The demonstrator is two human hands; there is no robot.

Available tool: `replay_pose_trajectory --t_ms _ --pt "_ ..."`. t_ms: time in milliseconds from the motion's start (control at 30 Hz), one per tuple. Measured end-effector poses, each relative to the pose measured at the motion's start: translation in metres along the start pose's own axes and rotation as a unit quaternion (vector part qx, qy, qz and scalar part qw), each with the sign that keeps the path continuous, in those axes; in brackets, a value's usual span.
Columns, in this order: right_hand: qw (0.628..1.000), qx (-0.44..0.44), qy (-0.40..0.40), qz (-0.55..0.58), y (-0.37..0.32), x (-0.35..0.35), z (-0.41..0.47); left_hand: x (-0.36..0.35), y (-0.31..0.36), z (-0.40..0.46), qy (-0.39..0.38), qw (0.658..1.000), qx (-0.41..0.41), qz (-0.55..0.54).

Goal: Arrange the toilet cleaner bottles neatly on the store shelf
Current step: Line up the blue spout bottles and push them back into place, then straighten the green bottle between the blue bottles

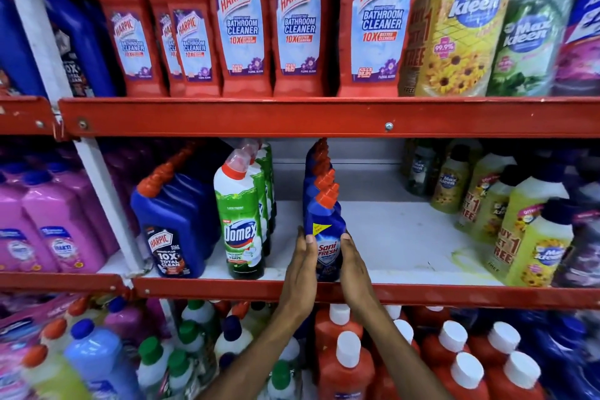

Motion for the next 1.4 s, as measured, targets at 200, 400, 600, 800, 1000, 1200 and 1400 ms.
replay_pose_trajectory --t_ms 200,400,600,800,1000,1200,1400 --pt "1.000 0.000 0.027 0.015 -0.002 0.005 -0.005 0.002 0.014 -0.001 -0.028 0.998 -0.016 0.063" --pt "0.955 0.173 0.234 0.053 -0.037 0.032 -0.079 0.057 0.063 -0.030 0.079 0.979 -0.140 0.123" --pt "0.965 0.214 0.147 0.021 -0.029 -0.048 -0.087 0.144 0.095 -0.057 0.207 0.932 -0.253 0.156" --pt "0.997 0.048 0.058 0.013 0.006 -0.122 -0.021 0.162 0.030 -0.015 0.070 0.990 -0.075 0.099" --pt "0.998 0.023 0.004 0.055 0.000 -0.143 0.001 0.152 0.006 0.018 0.027 0.999 0.010 -0.044" --pt "1.000 0.006 0.013 0.028 -0.002 -0.143 0.002 0.135 0.035 0.010 0.002 0.998 0.001 -0.065" --pt "1.000 -0.011 0.016 0.019 0.005 -0.138 0.008 0.127 0.051 0.004 -0.005 0.999 -0.006 -0.053"
Point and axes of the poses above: each hand's wrist, its own z-axis towards the middle knuckle, its own x-axis out of the back of the hand, y = z × x, the point moved 10 cm from there along z, towards the middle knuckle, and after that the axes turned 15 degrees about -x, right-handed, at the moved point
